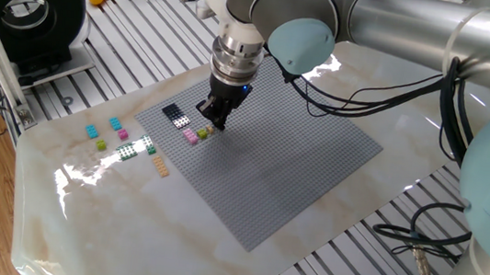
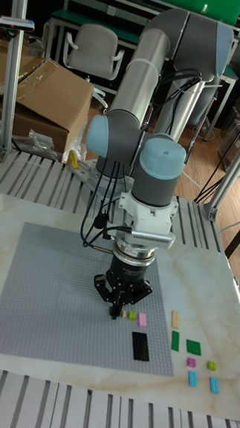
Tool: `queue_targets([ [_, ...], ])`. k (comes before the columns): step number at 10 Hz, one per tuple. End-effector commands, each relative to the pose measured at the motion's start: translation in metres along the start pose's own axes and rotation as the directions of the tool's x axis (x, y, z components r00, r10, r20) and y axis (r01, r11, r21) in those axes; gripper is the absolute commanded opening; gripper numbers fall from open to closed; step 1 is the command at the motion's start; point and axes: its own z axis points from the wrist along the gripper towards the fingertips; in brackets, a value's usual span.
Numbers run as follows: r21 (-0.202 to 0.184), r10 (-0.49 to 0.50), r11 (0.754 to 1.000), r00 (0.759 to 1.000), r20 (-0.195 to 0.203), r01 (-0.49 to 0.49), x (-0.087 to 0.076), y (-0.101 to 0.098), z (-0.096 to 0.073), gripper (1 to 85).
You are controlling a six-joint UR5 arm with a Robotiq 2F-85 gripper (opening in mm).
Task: Stack small Lego blocks randomly, one at a time
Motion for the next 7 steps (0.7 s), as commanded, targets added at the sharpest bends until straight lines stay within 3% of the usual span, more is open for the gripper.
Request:
queue_targets([
  [1,-0.006,0.009,1.0,1.0,0.006,-0.009,-0.0023,-0.0003,-0.001,1.3],
  [7,-0.006,0.017,1.0,1.0,0.008,-0.017,-0.0021,-0.0005,-0.0009,1.3],
])
